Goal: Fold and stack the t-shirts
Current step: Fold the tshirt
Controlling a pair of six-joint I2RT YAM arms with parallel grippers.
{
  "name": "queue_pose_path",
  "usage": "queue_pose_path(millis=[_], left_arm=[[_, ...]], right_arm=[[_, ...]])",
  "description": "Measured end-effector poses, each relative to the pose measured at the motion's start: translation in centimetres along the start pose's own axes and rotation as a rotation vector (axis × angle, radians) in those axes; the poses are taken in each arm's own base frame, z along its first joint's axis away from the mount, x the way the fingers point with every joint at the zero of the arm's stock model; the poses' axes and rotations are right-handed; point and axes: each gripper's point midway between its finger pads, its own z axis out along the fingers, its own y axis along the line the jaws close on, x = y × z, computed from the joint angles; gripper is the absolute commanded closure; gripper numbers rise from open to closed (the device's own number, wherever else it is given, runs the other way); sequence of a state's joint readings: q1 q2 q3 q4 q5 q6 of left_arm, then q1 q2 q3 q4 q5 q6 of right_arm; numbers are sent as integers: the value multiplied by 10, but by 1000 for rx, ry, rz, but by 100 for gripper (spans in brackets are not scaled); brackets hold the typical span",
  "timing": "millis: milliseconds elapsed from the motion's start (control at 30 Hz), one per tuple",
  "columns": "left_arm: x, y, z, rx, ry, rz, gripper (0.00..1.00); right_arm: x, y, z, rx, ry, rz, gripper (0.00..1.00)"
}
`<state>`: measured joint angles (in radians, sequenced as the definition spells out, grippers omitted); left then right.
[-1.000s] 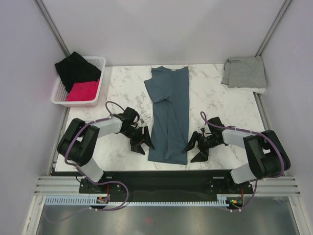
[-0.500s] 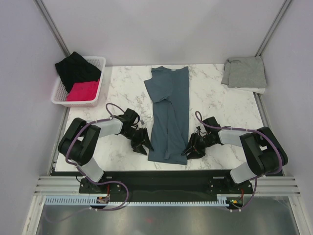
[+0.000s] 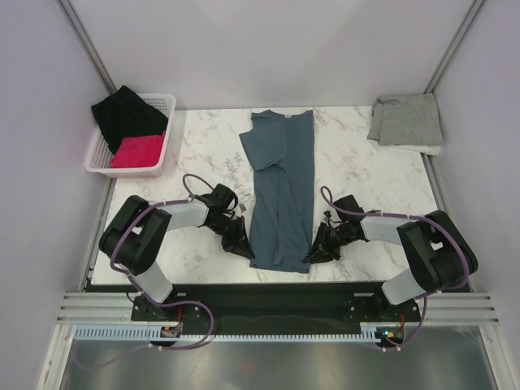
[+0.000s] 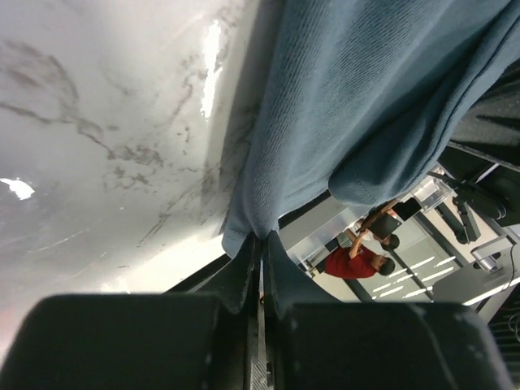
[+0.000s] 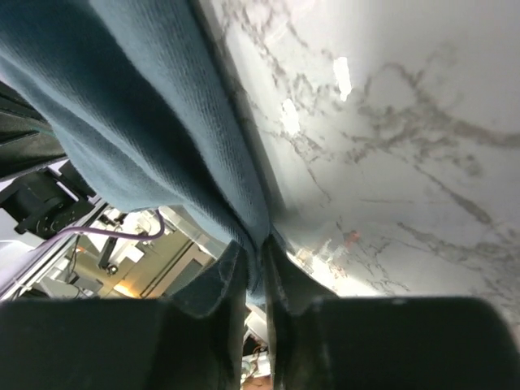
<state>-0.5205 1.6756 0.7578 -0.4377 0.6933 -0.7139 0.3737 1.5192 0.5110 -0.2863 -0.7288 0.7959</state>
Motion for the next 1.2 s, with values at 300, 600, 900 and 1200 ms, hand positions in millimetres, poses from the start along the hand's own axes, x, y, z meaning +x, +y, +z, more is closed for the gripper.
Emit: queue_pose_path(millis=[300, 600, 900, 1200], left_arm=[[-1, -10, -5, 12, -15, 35, 98], [-38, -79, -48, 127, -165, 232, 98], [-91, -116, -99, 192, -334, 296, 98], [-205, -118, -122, 173, -478, 292, 98]], right_arm=[[-13, -5, -16, 3, -75, -9, 100], [-56, 39, -64, -64, -242, -138, 100], [-128, 119, -112, -157, -414, -311, 100], [-223, 142, -95, -128, -454, -377, 100]])
